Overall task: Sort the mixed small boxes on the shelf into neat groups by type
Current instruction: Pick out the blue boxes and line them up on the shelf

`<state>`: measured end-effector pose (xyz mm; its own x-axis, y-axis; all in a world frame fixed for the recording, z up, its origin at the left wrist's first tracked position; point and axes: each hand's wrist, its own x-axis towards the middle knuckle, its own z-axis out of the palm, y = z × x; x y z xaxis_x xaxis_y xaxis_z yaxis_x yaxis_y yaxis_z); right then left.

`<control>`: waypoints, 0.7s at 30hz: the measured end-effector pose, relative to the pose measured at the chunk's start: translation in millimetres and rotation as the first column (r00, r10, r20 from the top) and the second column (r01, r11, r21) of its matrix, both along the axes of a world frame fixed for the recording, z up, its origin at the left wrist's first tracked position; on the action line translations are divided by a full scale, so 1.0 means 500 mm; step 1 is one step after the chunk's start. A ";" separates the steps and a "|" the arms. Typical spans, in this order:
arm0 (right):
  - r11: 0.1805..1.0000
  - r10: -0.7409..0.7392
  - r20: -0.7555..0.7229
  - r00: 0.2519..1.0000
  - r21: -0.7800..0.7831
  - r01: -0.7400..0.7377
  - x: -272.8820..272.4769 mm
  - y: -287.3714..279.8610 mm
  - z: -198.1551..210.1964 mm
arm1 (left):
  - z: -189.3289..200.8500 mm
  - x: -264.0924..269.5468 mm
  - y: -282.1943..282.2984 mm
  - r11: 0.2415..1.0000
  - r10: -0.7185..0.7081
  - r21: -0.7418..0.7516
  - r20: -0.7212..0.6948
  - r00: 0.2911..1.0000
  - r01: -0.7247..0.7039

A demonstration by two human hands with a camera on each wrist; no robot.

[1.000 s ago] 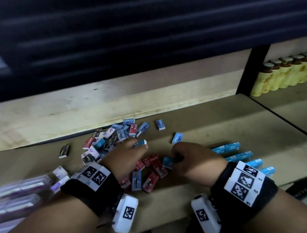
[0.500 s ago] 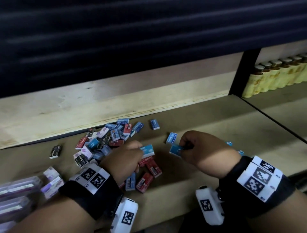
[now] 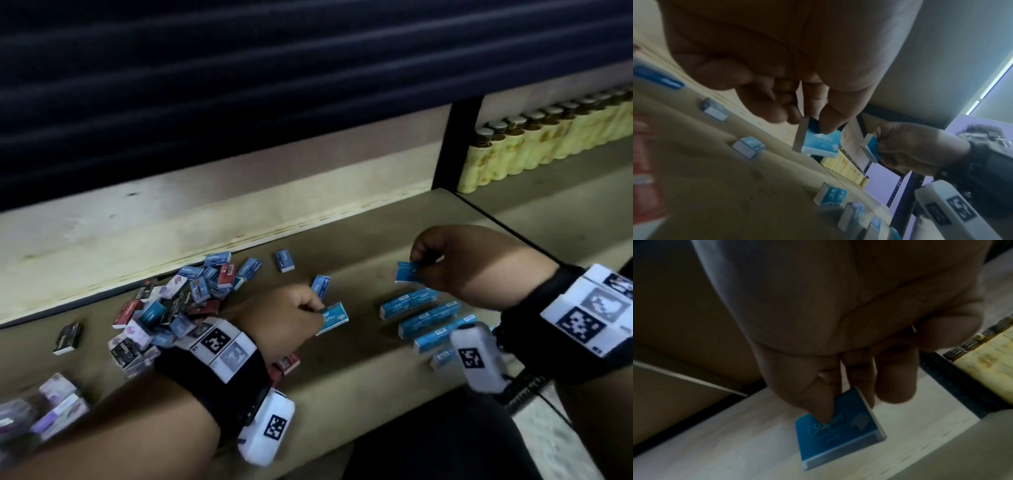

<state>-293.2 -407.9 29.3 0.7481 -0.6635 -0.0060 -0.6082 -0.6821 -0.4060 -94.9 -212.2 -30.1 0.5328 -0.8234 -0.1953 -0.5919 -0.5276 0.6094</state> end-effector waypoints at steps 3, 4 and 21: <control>0.996 0.037 -0.046 0.998 -0.085 -0.041 -0.009 -0.033 0.003 | 0.008 -0.004 -0.043 0.996 -0.067 0.060 0.132 0.989 0.060; 0.992 0.049 -0.068 0.996 -0.115 -0.057 -0.010 -0.046 0.001 | 0.009 -0.005 -0.060 0.994 -0.091 0.076 0.147 0.985 0.080; 0.867 0.304 -0.640 0.706 -0.122 -0.484 0.107 -0.156 -0.057 | 0.008 -0.062 -0.256 0.934 -0.299 0.262 0.199 0.933 0.243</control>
